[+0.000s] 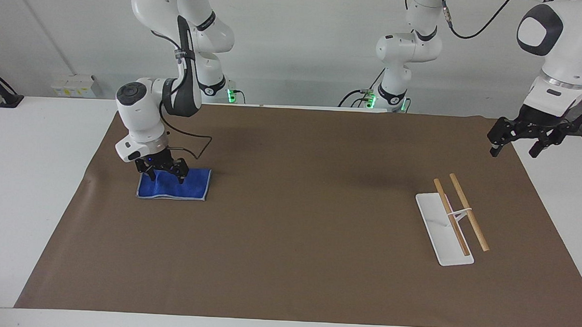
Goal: Right arm passes towel to left arm to hang
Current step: 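Lower the right gripper onto the blue towel and close on it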
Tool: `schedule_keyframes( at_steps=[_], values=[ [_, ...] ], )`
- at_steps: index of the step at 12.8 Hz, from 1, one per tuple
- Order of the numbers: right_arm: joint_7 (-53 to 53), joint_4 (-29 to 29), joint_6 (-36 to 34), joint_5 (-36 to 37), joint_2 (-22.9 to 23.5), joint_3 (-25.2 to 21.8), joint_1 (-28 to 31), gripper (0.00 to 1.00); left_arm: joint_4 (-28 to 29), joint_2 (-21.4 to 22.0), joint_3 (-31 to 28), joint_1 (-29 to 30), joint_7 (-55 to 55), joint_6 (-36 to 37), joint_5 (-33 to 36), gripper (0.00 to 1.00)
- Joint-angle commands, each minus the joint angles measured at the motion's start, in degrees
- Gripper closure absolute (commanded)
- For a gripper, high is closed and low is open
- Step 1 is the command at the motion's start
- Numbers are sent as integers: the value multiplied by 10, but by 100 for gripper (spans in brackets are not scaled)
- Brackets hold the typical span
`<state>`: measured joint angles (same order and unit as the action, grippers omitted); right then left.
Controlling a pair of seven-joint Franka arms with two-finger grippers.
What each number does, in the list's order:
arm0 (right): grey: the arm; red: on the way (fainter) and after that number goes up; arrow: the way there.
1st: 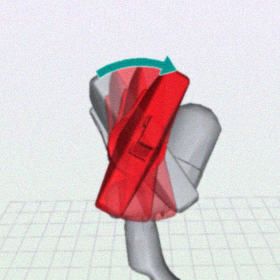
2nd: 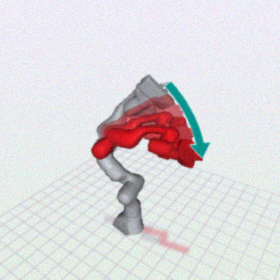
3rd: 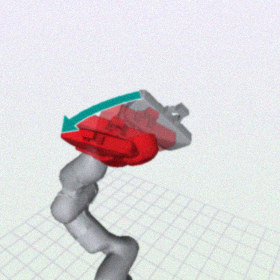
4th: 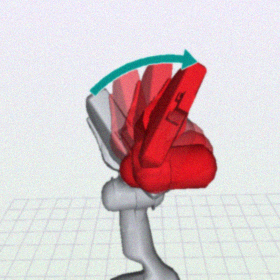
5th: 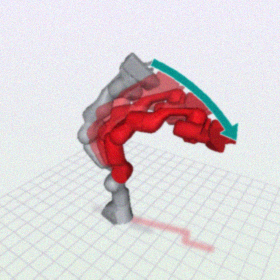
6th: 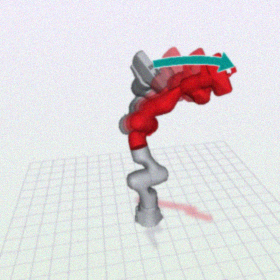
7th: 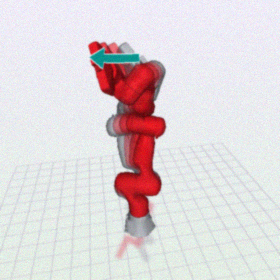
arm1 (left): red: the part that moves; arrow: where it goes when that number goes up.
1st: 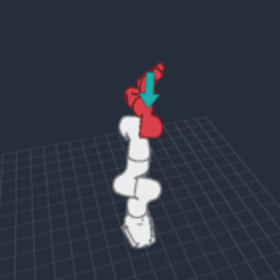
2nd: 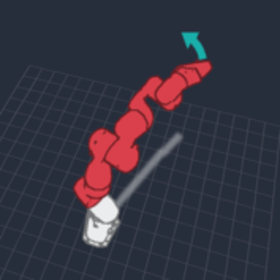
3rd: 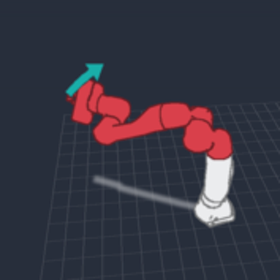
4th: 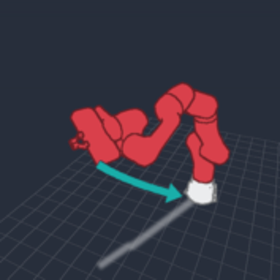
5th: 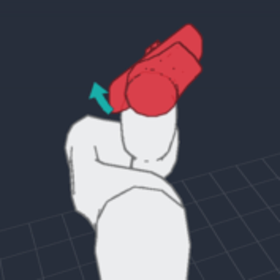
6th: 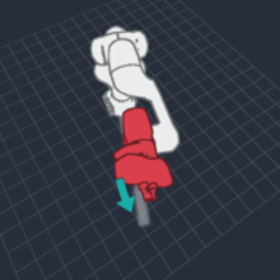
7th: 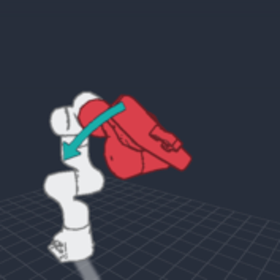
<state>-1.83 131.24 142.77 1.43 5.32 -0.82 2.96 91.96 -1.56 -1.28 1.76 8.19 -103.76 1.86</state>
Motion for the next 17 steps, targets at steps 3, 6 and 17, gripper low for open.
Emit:
schedule_keyframes(
  at_steps=[3, 6, 17],
  values=[
    [17, 38, 52, -8, 11, 3, -1, 0, 21, 17, -1, 0, -4, -3, -7, 0],
    [27, 54, 86, -6, 24, 3, -1, 0, 21, 17, -1, 0, -4, -3, -7, 0],
    [19, 54, 77, -7, 9, 4, -1, 100, 21, 17, -1, 0, -4, -3, -7, 0]
  ],
)
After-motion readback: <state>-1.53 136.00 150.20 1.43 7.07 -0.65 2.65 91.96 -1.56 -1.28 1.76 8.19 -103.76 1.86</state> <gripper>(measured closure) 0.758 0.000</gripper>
